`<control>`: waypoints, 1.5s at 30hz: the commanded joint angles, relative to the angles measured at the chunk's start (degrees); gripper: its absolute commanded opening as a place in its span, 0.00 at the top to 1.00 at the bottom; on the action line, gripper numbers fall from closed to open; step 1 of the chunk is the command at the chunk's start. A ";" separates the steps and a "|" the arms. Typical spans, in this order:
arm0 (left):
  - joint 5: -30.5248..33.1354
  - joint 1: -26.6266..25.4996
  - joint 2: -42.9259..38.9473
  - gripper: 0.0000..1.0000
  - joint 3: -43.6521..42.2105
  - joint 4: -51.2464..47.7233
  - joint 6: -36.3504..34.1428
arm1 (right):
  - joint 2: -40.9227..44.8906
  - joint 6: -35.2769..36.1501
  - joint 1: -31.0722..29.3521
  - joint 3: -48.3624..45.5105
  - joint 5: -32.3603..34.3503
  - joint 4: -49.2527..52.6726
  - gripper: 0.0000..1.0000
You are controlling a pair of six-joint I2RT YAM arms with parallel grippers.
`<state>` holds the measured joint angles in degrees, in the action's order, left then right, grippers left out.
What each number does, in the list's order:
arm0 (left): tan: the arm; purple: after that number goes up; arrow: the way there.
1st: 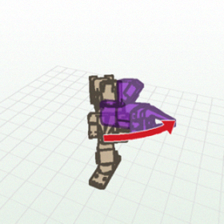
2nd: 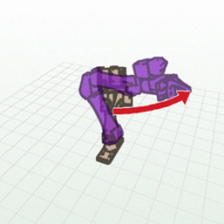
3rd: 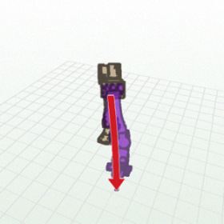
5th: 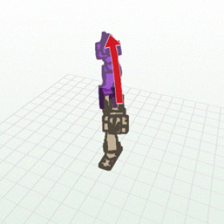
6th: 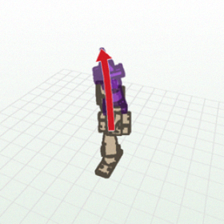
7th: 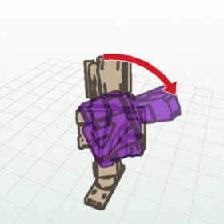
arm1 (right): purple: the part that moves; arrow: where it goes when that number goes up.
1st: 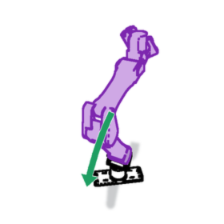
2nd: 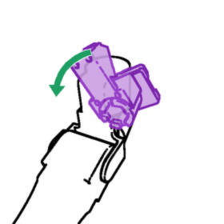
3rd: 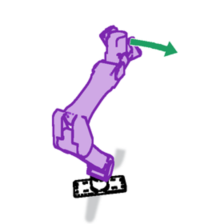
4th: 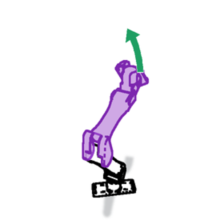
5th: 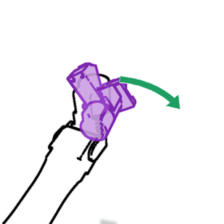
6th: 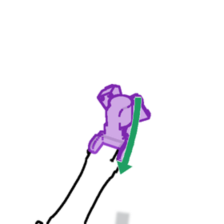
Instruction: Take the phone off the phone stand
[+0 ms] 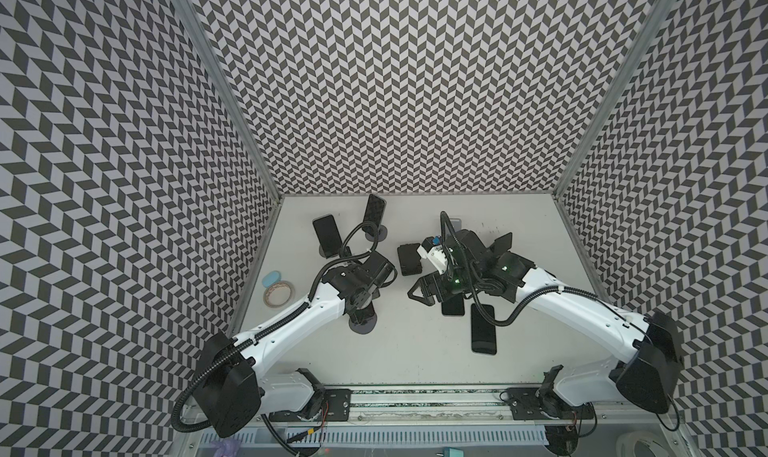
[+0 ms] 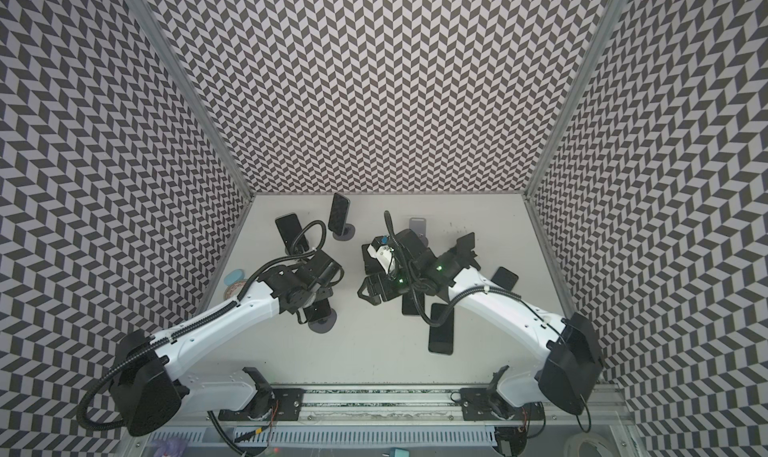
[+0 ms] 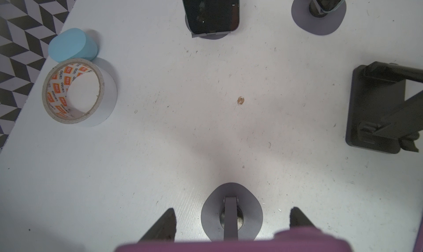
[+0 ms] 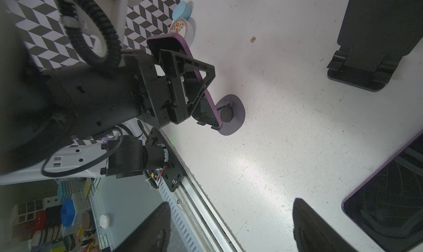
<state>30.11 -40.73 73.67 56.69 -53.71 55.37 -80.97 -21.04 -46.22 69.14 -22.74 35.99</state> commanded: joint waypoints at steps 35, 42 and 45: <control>2.45 0.04 -7.72 0.33 3.07 0.54 -1.50 | 1.90 -3.89 -0.10 -1.64 1.90 -2.24 0.20; 3.58 0.05 -8.43 0.33 6.51 -0.88 -2.48 | -2.21 -2.66 -0.10 3.49 2.04 -0.57 0.20; 4.47 0.12 -8.61 0.32 8.36 -1.88 -2.78 | -2.73 -2.06 -0.10 4.64 2.86 0.52 0.21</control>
<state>31.14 -40.73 66.26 62.04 -54.72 53.19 -83.40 -24.34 -46.22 71.77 -21.02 36.05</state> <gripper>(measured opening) 0.720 0.796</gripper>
